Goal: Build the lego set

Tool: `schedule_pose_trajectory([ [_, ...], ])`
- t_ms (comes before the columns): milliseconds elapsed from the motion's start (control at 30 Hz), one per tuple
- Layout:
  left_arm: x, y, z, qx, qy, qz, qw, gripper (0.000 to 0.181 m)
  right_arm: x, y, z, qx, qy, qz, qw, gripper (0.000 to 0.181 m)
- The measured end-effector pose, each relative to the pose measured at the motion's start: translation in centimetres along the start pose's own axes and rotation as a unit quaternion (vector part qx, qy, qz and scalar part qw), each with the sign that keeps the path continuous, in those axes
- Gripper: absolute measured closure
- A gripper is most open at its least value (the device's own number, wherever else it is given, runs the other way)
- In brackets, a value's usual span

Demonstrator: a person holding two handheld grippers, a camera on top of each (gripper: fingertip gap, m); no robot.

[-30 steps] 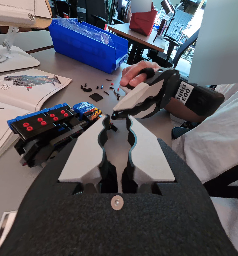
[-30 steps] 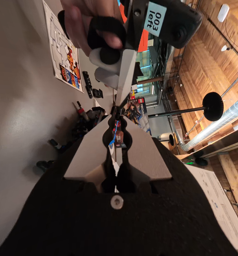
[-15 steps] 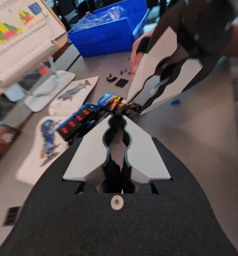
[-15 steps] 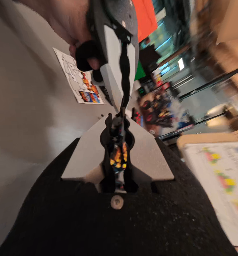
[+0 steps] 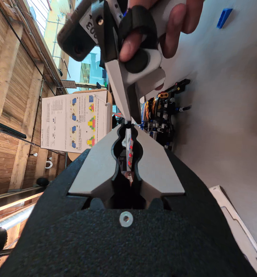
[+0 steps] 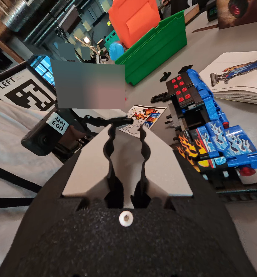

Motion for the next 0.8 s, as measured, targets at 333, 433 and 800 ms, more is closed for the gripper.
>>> schedule_pose_trajectory([
  [333,1.4,0.7,1.2,-0.005,-0.069,0.064,0.996,0.176,0.0,1.1,0.5,0.148,-0.013,-0.018,0.989,0.171],
  [433,1.4,0.8,1.4,-0.004,-0.077,0.088,0.993,0.176,0.0,1.2,0.5,0.17,-0.014,-0.02,0.985,0.173],
  [800,0.6,1.0,2.0,-0.177,-0.188,0.645,0.719,0.173,0.2,1.3,0.7,0.132,-0.004,0.13,0.983,0.174],
])
Point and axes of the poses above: each gripper's, where its closed fingertips meet, z back along the fingers, x out of its top, y = z × x across the jaws, the point moved 5 cm from there along z, back along the fingers, and after that the axes turned 1 degree about -z, right-handed, at the moved point
